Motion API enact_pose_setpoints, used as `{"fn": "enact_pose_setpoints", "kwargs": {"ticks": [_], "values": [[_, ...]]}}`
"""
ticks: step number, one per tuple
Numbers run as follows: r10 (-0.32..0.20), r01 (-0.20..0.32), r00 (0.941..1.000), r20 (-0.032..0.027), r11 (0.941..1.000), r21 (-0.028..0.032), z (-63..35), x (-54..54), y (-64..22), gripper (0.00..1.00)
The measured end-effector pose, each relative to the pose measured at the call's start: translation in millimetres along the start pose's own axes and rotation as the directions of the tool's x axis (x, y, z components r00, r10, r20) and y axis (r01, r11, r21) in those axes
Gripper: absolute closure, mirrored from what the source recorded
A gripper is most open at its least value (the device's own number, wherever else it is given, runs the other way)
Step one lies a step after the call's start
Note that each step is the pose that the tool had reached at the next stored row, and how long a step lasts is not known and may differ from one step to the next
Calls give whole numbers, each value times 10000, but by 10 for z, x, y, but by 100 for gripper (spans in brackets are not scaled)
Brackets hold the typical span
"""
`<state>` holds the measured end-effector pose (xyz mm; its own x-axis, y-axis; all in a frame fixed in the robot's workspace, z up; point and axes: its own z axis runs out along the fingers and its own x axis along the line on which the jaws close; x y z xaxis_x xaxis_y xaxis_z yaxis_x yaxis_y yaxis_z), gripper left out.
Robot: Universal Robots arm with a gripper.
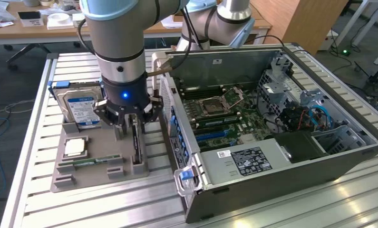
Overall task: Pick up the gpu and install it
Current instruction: 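Pick up the gpu and move the gpu toward the slot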
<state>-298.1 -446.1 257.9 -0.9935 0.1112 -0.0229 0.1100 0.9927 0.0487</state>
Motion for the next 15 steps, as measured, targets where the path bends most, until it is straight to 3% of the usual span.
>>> {"fn": "enact_pose_setpoints", "kwargs": {"ticks": [15], "values": [[-1, 1, 10000, 1, 10000, -1, 149, 5, 39, 53]]}}
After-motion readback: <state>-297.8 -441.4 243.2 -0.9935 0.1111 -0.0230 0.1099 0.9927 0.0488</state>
